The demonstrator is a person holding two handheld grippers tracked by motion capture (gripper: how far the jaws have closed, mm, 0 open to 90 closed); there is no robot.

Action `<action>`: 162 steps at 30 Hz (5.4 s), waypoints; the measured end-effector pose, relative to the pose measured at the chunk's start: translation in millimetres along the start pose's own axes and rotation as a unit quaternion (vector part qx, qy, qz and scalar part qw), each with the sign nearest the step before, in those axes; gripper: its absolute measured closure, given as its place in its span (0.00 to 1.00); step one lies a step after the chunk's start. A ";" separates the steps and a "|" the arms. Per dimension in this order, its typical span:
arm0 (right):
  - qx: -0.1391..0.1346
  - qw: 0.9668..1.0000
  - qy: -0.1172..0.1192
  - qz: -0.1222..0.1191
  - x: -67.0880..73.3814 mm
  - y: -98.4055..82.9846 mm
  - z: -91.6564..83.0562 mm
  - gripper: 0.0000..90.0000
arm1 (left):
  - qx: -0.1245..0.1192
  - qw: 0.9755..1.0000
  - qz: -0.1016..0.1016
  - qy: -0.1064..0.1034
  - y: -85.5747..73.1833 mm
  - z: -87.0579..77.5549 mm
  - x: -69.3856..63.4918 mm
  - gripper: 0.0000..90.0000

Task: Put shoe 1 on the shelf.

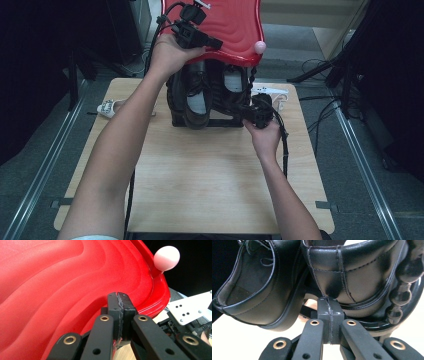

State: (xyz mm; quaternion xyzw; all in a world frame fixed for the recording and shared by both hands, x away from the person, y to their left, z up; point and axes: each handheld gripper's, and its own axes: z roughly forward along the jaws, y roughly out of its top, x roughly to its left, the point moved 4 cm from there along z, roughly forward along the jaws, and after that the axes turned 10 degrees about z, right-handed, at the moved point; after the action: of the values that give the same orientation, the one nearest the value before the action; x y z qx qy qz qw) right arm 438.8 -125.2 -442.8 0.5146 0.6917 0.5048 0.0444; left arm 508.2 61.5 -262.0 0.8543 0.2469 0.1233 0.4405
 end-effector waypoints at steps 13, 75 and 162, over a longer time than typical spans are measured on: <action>0.019 0.999 0.028 0.013 6.9 -15.8 8.0 1.00 | -0.002 1.000 -0.001 -0.003 -1.0 -1.2 0.9 0.99; 0.050 0.992 0.118 -0.019 76.7 -14.3 49.0 1.00 | -0.014 1.000 -0.014 -0.001 -3.5 -2.0 0.8 0.99; 0.068 0.990 0.113 -0.046 25.0 -95.7 -24.6 0.55 | -0.007 0.998 -0.055 -0.018 -189.8 -35.7 -69.6 0.46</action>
State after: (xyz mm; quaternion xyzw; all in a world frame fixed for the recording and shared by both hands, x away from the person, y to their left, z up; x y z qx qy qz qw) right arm 349.1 -118.6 -490.6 0.4237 0.7480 0.5087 -0.0462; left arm 374.5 142.3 -395.1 0.8384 0.2847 0.0857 0.4568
